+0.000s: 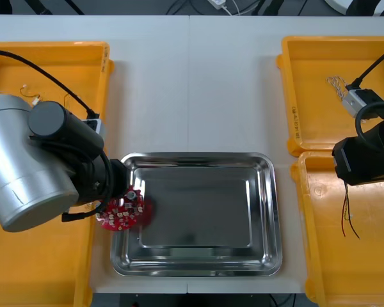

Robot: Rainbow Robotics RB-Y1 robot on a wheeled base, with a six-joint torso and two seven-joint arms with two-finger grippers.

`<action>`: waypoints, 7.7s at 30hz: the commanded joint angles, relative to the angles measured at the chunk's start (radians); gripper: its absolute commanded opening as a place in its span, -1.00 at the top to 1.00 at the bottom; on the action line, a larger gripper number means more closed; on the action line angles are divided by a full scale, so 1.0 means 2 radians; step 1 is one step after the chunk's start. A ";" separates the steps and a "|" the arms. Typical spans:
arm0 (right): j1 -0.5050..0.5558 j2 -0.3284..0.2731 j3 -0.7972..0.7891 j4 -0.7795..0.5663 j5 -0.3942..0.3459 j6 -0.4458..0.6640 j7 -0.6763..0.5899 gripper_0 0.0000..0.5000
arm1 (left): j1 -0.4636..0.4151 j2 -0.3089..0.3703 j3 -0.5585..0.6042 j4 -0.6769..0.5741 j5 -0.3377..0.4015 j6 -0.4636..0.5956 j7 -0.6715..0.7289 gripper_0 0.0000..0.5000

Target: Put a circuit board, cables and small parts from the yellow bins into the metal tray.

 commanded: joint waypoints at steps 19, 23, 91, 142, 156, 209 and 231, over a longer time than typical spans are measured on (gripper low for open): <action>-0.015 -0.003 0.003 -0.014 0.009 0.002 0.018 1.00 | -0.015 -0.066 -0.082 0.009 -0.085 -0.027 0.066 0.99; -0.015 -0.003 0.003 -0.014 0.008 0.002 0.020 1.00 | -0.012 -0.070 -0.094 0.028 -0.100 -0.045 0.066 0.99; -0.014 -0.003 0.003 -0.011 0.018 0.002 0.012 1.00 | 0.044 -0.066 -0.166 0.046 -0.148 -0.107 0.091 0.99; -0.058 0.056 0.075 -0.024 0.014 0.002 0.034 1.00 | 0.033 -0.048 -0.107 0.016 -0.116 -0.097 0.081 -1.00; -0.083 0.127 0.148 -0.024 0.053 0.002 0.147 1.00 | 0.009 -0.012 -0.022 -0.003 -0.027 -0.056 0.072 -1.00; -0.077 0.196 0.417 0.061 0.264 -0.033 0.466 1.00 | -0.106 0.091 0.155 0.226 0.116 -0.038 -0.089 -1.00; -0.048 0.217 0.460 0.081 0.318 -0.089 0.462 1.00 | -0.106 0.110 0.174 0.351 0.123 -0.157 -0.318 -1.00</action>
